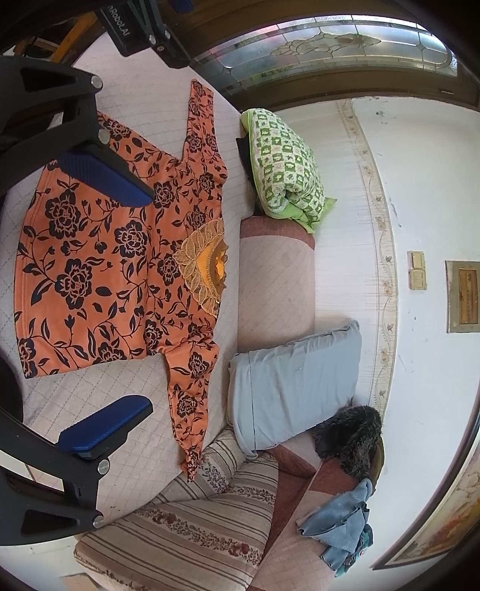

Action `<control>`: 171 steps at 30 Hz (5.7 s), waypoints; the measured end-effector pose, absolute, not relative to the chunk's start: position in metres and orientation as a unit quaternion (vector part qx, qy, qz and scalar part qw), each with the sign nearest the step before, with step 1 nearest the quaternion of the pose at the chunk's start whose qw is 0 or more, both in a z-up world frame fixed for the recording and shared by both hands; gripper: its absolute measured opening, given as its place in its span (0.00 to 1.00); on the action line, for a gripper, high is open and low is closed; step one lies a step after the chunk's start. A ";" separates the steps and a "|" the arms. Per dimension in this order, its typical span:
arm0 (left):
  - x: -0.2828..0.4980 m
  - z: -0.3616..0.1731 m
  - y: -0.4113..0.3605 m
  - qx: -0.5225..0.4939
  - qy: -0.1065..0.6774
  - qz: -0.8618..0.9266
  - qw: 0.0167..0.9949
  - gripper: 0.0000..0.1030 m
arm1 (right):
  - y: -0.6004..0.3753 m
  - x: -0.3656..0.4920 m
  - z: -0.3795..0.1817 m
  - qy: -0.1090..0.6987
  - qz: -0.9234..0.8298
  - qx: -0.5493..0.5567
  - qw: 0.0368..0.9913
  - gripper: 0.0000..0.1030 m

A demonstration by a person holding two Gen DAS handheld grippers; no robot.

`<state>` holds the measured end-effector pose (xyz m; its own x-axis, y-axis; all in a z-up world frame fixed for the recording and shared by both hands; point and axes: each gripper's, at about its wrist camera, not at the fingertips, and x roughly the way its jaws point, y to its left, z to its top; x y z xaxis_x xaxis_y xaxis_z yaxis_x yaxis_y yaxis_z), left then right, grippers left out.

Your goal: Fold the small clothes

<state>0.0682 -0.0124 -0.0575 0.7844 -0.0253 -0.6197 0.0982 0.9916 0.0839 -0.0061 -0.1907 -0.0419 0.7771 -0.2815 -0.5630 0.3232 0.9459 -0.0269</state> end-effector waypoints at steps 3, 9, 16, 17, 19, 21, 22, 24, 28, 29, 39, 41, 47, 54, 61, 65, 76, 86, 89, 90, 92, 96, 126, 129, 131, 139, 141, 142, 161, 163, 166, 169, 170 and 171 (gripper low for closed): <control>0.086 -0.077 -0.014 0.047 0.363 -0.056 0.929 1.00 | -0.194 0.002 -0.047 0.298 -0.165 0.034 0.940 1.00; 0.105 -0.100 -0.018 0.040 0.380 -0.061 0.922 1.00 | -0.204 0.019 -0.054 0.305 -0.173 0.032 0.936 1.00; 0.143 -0.124 -0.019 0.012 0.423 -0.071 0.903 1.00 | -0.219 0.041 -0.066 0.312 -0.182 0.035 0.932 1.00; 0.149 -0.127 -0.019 0.010 0.426 -0.072 0.902 1.00 | -0.222 0.045 -0.068 0.313 -0.183 0.036 0.931 1.00; 0.173 -0.135 -0.022 0.004 0.432 -0.076 0.898 1.00 | -0.229 0.053 -0.074 0.317 -0.187 0.037 0.929 1.00; 0.205 -0.141 -0.028 0.008 0.444 -0.072 0.893 1.00 | -0.238 0.061 -0.080 0.321 -0.190 0.039 0.927 1.00; 0.225 -0.144 -0.031 0.010 0.450 -0.062 0.891 1.00 | -0.245 0.065 -0.085 0.323 -0.189 0.045 0.926 1.00; 0.257 -0.151 -0.035 0.004 0.456 -0.049 0.888 1.00 | -0.262 0.072 -0.095 0.323 -0.184 0.063 0.926 1.00; 0.292 -0.189 -0.044 -0.060 0.474 -0.041 0.878 1.00 | -0.333 0.089 -0.129 0.327 -0.180 0.127 0.919 1.00; 0.297 -0.213 -0.050 -0.097 0.497 -0.047 0.861 1.00 | -0.359 0.091 -0.140 0.325 -0.187 0.152 0.915 1.00; 0.314 -0.245 -0.110 -0.050 0.433 -0.052 0.898 0.99 | -0.642 0.086 -0.245 0.265 -0.314 0.400 0.819 1.00; 0.320 -0.249 -0.117 -0.049 0.435 -0.071 0.896 0.99 | -0.673 0.089 -0.257 0.243 -0.329 0.436 0.802 0.99; 0.328 -0.263 -0.138 -0.009 0.437 -0.086 0.895 0.99 | -0.728 0.127 -0.284 0.210 -0.325 0.502 0.774 0.80; 0.339 -0.268 -0.131 0.019 0.454 -0.064 0.889 0.99 | -0.726 0.161 -0.285 0.228 -0.343 0.513 0.753 0.06; 0.350 -0.242 -0.083 0.033 0.410 0.011 0.912 0.99 | -0.621 0.220 -0.162 0.189 -0.215 0.404 0.869 0.05; 0.359 -0.231 -0.040 0.019 0.381 0.065 0.922 0.99 | -0.530 0.275 -0.108 0.189 -0.117 0.373 0.901 0.06; 0.378 -0.232 0.077 -0.057 0.385 0.160 0.907 0.99 | -0.254 0.393 -0.133 0.287 0.026 0.311 0.906 0.05; 0.386 -0.232 0.120 -0.078 0.394 0.180 0.898 0.99 | -0.111 0.444 -0.265 0.525 0.060 0.168 0.832 0.10; 0.386 -0.231 0.119 -0.077 0.394 0.181 0.898 0.99 | -0.089 0.425 -0.259 0.523 0.105 0.064 0.843 0.10; 0.386 -0.231 0.118 -0.077 0.394 0.181 0.898 0.99 | -0.085 0.417 -0.255 0.517 0.133 0.043 0.844 0.10; 0.385 -0.231 0.115 -0.076 0.394 0.181 0.898 0.99 | -0.080 0.405 -0.247 0.504 0.181 0.014 0.844 0.10; 0.384 -0.229 0.114 -0.070 0.394 0.182 0.898 0.99 | -0.086 0.398 -0.245 0.509 0.196 -0.020 0.838 0.11; 0.417 -0.292 0.025 0.055 0.491 0.116 0.862 0.99 | -0.432 0.324 -0.330 0.456 -0.049 0.390 0.798 0.11; 0.415 -0.285 0.028 0.040 0.479 0.123 0.868 0.99 | -0.434 0.326 -0.305 0.423 -0.057 0.367 0.827 0.11; 0.417 -0.293 0.025 0.060 0.491 0.128 0.860 0.99 | -0.431 0.328 -0.293 0.399 -0.058 0.341 0.849 0.11; 0.417 -0.279 0.055 -0.001 0.488 0.120 0.864 0.99 | -0.423 0.340 -0.297 0.445 -0.076 0.331 0.829 0.13; 0.412 -0.272 0.079 -0.035 0.480 0.135 0.866 0.99 | -0.411 0.334 -0.279 0.429 -0.045 0.331 0.839 0.13; 0.410 -0.270 0.090 -0.053 0.478 0.143 0.865 0.99 | -0.400 0.333 -0.273 0.428 -0.029 0.327 0.842 0.13; 0.426 -0.319 0.272 -0.482 0.444 0.109 0.747 0.99 | -0.246 0.335 -0.321 0.534 0.196 0.252 0.783 0.16; 0.437 -0.317 0.278 -0.489 0.449 0.105 0.740 0.99 | -0.249 0.339 -0.324 0.542 0.202 0.264 0.772 0.16; 0.464 -0.317 0.291 -0.477 0.462 0.103 0.740 0.99 | -0.256 0.336 -0.325 0.543 0.207 0.274 0.766 0.16; 0.492 -0.315 0.305 -0.466 0.463 0.083 0.749 0.98 | -0.259 0.335 -0.325 0.542 0.209 0.275 0.766 0.16; 0.499 -0.314 0.309 -0.461 0.456 0.071 0.758 0.94 | -0.258 0.335 -0.325 0.541 0.209 0.274 0.767 0.16; 0.504 -0.315 0.311 -0.458 0.455 0.065 0.761 0.84 | -0.258 0.335 -0.325 0.541 0.210 0.273 0.767 0.16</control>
